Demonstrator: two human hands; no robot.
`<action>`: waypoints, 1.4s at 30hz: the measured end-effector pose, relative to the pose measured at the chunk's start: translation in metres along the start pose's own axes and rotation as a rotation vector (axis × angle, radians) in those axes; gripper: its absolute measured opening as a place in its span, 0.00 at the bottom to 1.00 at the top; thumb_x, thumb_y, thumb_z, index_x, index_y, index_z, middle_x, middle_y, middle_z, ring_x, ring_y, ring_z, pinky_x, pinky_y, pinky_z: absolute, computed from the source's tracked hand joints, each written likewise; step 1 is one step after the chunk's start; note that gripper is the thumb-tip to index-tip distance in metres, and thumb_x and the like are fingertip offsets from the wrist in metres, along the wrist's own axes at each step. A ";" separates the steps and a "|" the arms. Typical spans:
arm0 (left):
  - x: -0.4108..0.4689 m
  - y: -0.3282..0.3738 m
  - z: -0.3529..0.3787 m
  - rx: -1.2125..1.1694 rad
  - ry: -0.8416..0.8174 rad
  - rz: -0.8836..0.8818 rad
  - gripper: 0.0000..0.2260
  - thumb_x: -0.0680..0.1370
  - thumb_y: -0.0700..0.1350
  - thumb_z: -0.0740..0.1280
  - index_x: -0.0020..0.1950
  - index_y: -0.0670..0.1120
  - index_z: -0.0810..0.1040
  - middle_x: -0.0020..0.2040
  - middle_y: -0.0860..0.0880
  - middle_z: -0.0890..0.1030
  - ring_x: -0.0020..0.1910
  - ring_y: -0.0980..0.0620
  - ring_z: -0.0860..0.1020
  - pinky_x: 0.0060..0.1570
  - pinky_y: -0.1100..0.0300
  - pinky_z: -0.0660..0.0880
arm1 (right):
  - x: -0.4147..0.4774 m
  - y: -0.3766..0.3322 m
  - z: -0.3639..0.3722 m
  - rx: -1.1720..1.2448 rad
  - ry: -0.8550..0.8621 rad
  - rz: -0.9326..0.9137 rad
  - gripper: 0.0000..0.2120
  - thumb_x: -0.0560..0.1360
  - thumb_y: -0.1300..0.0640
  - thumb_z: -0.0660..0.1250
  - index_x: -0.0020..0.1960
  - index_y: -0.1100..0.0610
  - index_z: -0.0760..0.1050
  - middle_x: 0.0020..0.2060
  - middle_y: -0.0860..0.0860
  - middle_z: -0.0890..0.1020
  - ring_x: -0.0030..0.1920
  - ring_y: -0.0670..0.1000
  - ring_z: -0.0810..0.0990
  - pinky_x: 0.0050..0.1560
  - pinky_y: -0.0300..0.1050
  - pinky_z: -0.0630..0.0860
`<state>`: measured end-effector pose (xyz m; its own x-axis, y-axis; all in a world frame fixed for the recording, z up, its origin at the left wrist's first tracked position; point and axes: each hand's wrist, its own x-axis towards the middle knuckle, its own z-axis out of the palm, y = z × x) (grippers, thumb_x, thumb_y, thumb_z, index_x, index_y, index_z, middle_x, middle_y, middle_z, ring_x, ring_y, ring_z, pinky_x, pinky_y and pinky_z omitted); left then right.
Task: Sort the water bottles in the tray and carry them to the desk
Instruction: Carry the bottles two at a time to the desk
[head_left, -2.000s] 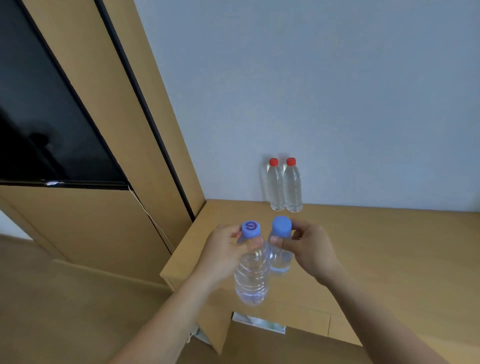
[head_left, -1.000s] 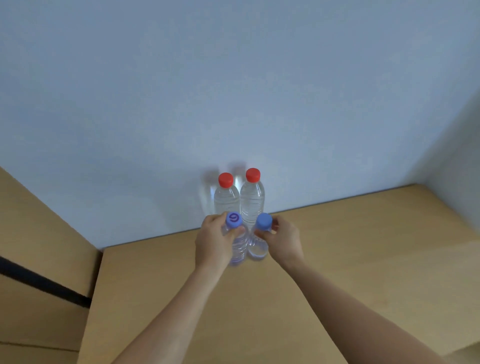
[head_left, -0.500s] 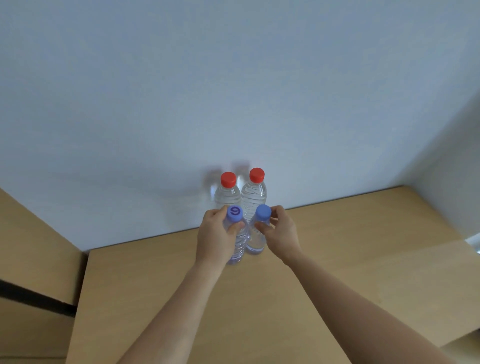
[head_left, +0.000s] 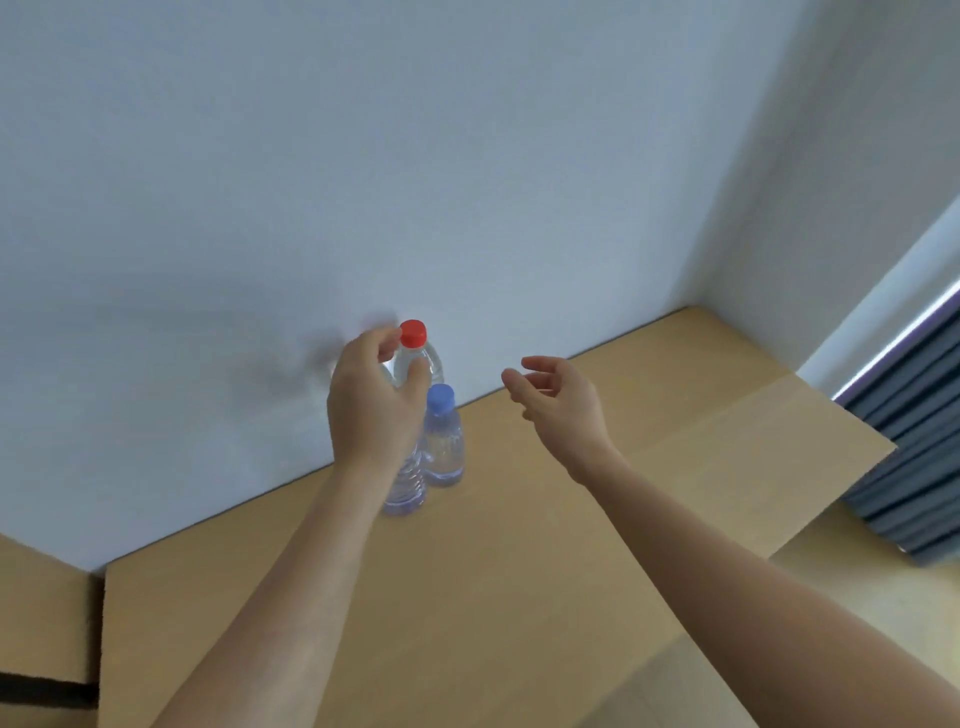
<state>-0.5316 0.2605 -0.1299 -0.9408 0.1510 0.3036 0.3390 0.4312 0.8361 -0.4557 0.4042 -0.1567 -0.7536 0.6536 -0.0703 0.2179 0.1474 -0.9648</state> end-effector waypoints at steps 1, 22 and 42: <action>-0.004 0.011 0.007 -0.048 -0.020 0.001 0.11 0.74 0.42 0.66 0.56 0.44 0.77 0.50 0.52 0.78 0.50 0.54 0.75 0.51 0.62 0.69 | -0.004 0.000 -0.014 0.033 0.021 0.003 0.15 0.72 0.48 0.69 0.56 0.52 0.73 0.45 0.48 0.81 0.48 0.49 0.81 0.52 0.48 0.79; -0.375 0.325 0.318 -0.235 -1.175 0.388 0.06 0.75 0.42 0.66 0.41 0.52 0.79 0.37 0.48 0.83 0.42 0.48 0.82 0.51 0.48 0.78 | -0.266 0.137 -0.540 0.205 0.976 0.062 0.04 0.77 0.60 0.62 0.49 0.54 0.75 0.37 0.50 0.80 0.39 0.47 0.80 0.43 0.41 0.78; -0.722 0.559 0.571 -0.454 -1.953 0.634 0.04 0.75 0.39 0.67 0.44 0.45 0.82 0.35 0.45 0.82 0.33 0.51 0.78 0.32 0.65 0.72 | -0.441 0.257 -0.854 0.239 1.731 0.383 0.05 0.75 0.59 0.63 0.43 0.50 0.74 0.40 0.52 0.83 0.38 0.48 0.80 0.44 0.46 0.78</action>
<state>0.3343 0.9008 -0.1426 0.5982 0.8012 0.0164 0.2322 -0.1929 0.9534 0.4623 0.7880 -0.1567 0.7911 0.6020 -0.1085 0.0032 -0.1813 -0.9834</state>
